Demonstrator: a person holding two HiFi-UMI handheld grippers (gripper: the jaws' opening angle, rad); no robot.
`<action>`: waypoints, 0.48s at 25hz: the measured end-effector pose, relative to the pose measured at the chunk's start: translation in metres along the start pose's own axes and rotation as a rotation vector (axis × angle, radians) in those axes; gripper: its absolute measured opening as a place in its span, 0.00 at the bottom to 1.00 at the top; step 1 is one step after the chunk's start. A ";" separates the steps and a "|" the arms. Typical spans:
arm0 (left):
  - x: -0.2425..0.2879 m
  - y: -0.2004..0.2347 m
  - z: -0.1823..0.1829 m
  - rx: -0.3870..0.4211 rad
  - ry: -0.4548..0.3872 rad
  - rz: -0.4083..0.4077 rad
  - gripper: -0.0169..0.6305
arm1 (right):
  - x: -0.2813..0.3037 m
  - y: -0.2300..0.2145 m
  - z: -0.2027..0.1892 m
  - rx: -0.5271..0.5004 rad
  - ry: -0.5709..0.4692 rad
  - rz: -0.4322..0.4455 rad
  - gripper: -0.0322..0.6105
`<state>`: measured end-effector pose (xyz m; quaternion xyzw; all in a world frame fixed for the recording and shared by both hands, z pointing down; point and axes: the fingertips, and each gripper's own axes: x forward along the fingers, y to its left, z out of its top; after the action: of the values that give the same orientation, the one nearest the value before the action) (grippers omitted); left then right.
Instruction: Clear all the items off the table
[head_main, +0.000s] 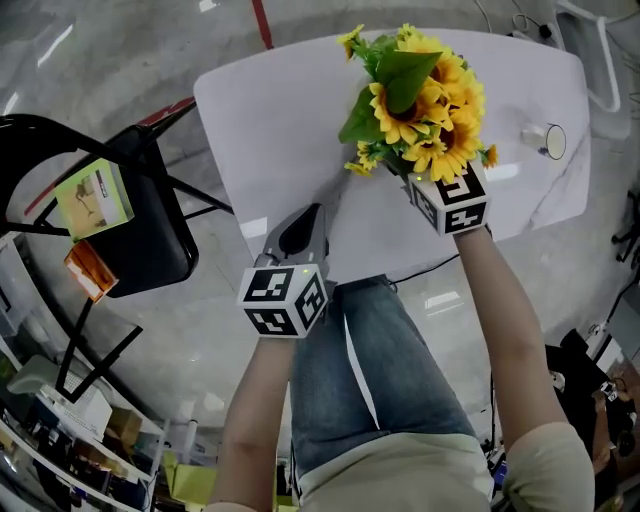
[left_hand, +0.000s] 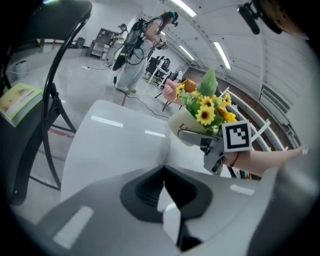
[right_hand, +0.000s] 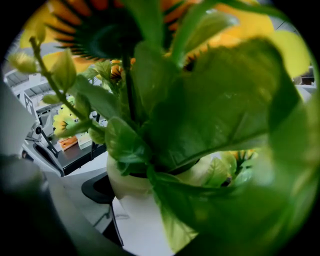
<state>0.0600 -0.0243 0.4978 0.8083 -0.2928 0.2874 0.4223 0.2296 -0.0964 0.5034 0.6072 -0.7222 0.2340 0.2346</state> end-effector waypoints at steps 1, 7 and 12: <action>-0.006 0.005 0.000 -0.005 -0.007 0.005 0.04 | 0.000 0.010 0.003 -0.010 0.000 0.008 0.87; -0.035 0.030 -0.002 -0.044 -0.050 0.041 0.04 | 0.003 0.060 0.016 -0.041 -0.002 0.060 0.87; -0.039 0.025 0.002 -0.068 -0.085 0.073 0.04 | 0.000 0.068 0.023 -0.054 -0.009 0.096 0.87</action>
<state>0.0166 -0.0291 0.4818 0.7938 -0.3494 0.2579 0.4258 0.1610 -0.1003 0.4819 0.5664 -0.7576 0.2227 0.2361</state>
